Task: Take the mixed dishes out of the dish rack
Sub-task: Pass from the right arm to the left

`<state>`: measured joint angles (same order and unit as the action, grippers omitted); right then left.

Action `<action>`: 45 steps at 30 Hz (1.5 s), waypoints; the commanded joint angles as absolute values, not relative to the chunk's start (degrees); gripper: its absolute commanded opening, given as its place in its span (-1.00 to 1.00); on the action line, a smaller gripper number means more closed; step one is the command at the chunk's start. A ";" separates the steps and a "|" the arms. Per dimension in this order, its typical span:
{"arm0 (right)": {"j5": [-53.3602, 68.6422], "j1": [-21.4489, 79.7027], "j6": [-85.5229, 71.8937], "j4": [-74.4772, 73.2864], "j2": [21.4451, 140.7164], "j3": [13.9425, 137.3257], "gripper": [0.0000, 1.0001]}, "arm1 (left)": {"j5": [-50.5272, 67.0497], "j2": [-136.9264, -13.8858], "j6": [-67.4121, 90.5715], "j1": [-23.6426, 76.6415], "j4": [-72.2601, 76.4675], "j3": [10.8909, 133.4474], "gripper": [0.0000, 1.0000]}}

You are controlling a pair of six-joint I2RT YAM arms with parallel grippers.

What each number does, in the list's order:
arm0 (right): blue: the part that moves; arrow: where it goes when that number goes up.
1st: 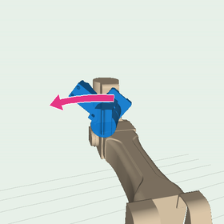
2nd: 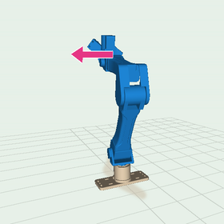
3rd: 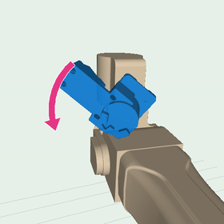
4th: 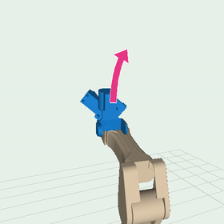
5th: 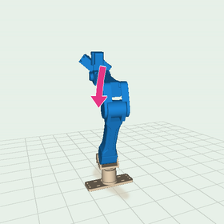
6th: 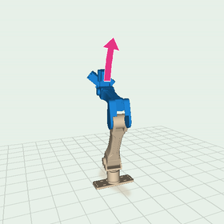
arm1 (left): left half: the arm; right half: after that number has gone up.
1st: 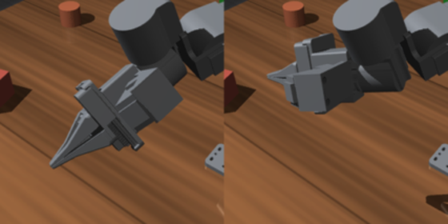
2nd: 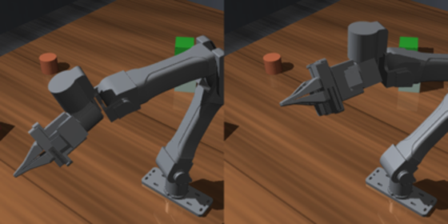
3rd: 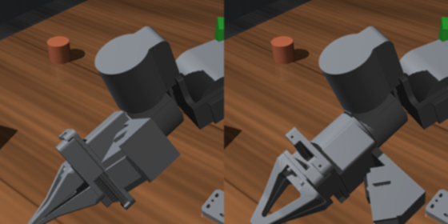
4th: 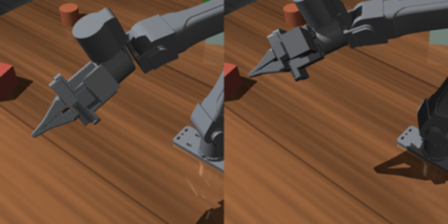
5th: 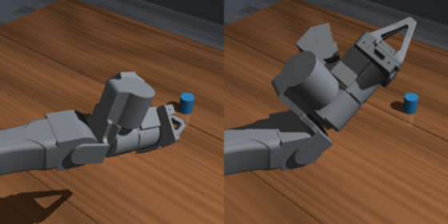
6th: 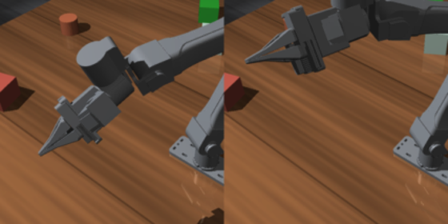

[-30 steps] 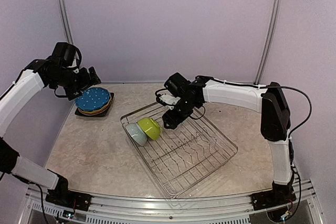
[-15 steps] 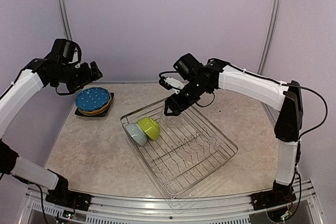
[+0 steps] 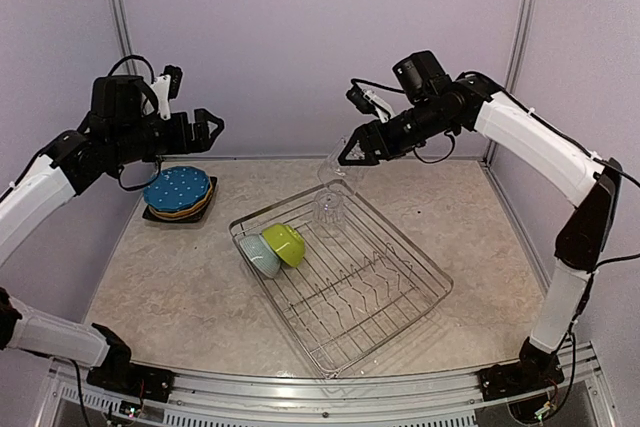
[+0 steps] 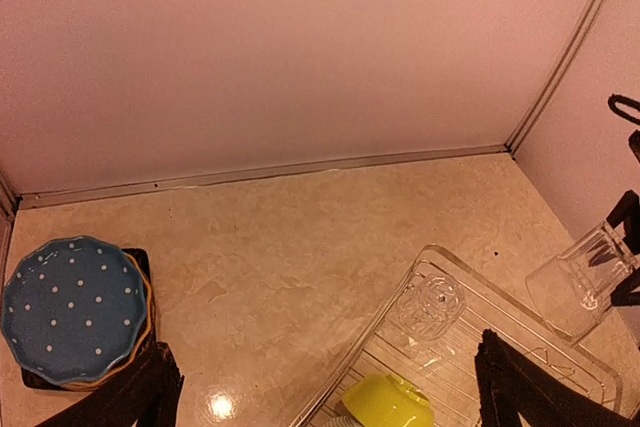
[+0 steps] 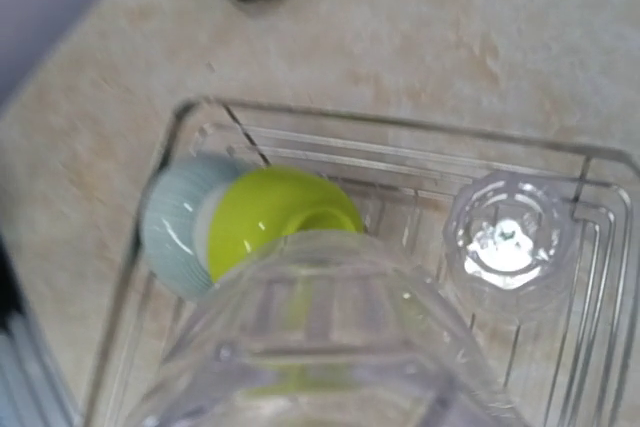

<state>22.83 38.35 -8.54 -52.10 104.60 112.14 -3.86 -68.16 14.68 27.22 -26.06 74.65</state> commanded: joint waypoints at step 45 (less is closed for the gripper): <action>68.73 32.44 -44.38 -13.85 83.91 85.50 -0.45 | -15.00 -83.60 -50.88 65.04 7.15 80.06 -0.24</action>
<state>66.54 32.71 -41.69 -18.44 85.62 87.68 -16.05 -82.19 -49.15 64.25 6.07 76.99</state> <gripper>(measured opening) 0.674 0.407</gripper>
